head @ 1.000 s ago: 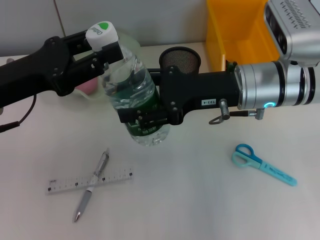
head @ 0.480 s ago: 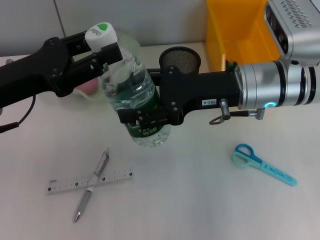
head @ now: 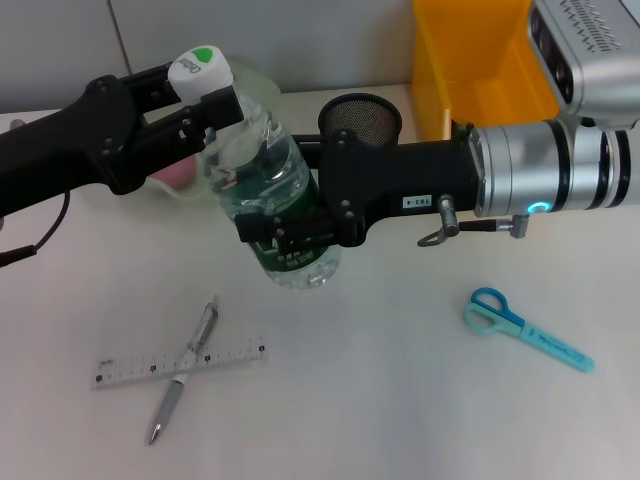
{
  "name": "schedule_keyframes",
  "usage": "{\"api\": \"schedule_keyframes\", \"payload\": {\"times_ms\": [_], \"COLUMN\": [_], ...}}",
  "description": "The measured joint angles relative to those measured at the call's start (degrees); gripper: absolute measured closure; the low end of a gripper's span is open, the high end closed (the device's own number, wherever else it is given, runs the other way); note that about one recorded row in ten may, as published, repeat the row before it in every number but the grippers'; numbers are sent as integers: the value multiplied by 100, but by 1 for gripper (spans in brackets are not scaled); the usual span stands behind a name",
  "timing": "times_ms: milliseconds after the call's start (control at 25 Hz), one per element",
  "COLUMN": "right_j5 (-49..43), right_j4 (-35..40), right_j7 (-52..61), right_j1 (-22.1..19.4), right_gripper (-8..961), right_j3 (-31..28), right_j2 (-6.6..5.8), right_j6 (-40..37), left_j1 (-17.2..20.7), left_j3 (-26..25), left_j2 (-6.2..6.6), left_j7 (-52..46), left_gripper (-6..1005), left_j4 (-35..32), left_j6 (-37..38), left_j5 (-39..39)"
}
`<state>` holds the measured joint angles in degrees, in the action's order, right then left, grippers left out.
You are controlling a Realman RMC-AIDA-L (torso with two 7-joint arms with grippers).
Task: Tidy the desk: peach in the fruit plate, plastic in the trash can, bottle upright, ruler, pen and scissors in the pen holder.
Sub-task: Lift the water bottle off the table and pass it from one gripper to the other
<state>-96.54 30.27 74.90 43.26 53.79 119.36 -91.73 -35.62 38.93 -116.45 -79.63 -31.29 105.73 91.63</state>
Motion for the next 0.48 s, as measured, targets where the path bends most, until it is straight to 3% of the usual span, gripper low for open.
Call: {"api": "schedule_keyframes", "payload": {"times_ms": [480], "right_j5": [-20], "right_j4": [18], "right_j7": [-42], "right_j1": [-28], "right_gripper": [189], "right_j3": [3], "right_j2": [5], "right_j6": [-29], "left_j1": [4], "left_j3": [-36], "left_j2": [0], "left_j7": [0], "left_gripper": [554], "left_j4": [-12], "left_j6": [11], "left_j5": [5]}}
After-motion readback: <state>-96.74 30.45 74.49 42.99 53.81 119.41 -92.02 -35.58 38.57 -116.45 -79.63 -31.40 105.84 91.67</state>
